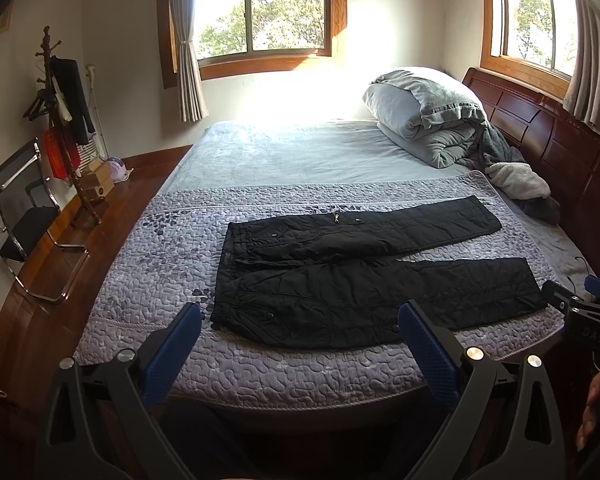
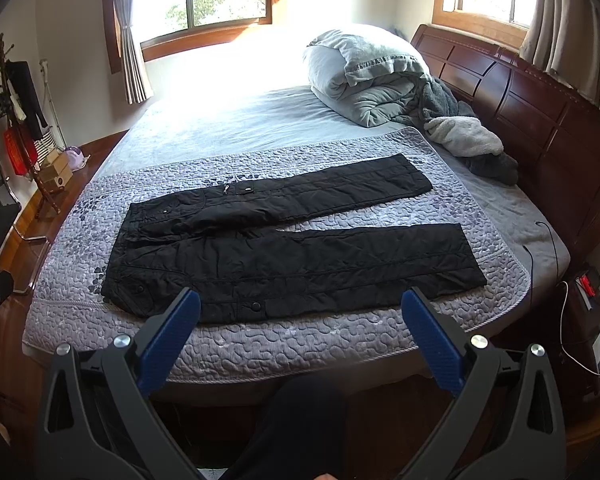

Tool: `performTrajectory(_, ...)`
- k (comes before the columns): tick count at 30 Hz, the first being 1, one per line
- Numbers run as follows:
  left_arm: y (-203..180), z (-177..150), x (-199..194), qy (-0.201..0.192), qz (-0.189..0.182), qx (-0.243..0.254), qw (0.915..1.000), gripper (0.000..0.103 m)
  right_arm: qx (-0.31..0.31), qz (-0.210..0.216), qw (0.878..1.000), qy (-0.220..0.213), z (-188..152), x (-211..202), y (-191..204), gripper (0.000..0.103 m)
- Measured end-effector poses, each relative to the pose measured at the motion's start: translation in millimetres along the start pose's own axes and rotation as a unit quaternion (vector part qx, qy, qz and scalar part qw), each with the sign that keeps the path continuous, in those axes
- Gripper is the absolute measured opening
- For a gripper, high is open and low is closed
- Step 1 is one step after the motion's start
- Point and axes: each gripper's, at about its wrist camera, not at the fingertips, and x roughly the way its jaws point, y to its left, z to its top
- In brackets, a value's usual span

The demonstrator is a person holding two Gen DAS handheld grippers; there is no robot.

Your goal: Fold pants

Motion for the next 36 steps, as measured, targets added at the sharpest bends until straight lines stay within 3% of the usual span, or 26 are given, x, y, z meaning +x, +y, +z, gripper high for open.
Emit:
performTrajectory(25,-1.8,-4.2,-0.4,0.003,-0.008,0.0,1.0,0.099,-0.001,0.001,1.0,-0.001,0.1,-2.9,-1.5,0.101)
performTrajectory(32,-5.2,-4.7,-4.2,-0.006,-0.018,0.006,0.9998,0.099,-0.001,0.002,1.0,-0.001,0.3,-3.2,-1.1,0.101)
performTrajectory(36,-7.5,-5.1,-6.8,-0.019,-0.004,0.014,0.9997,0.099,-0.001,0.002,1.0,-0.001,0.4,-3.6,-1.1,0.101)
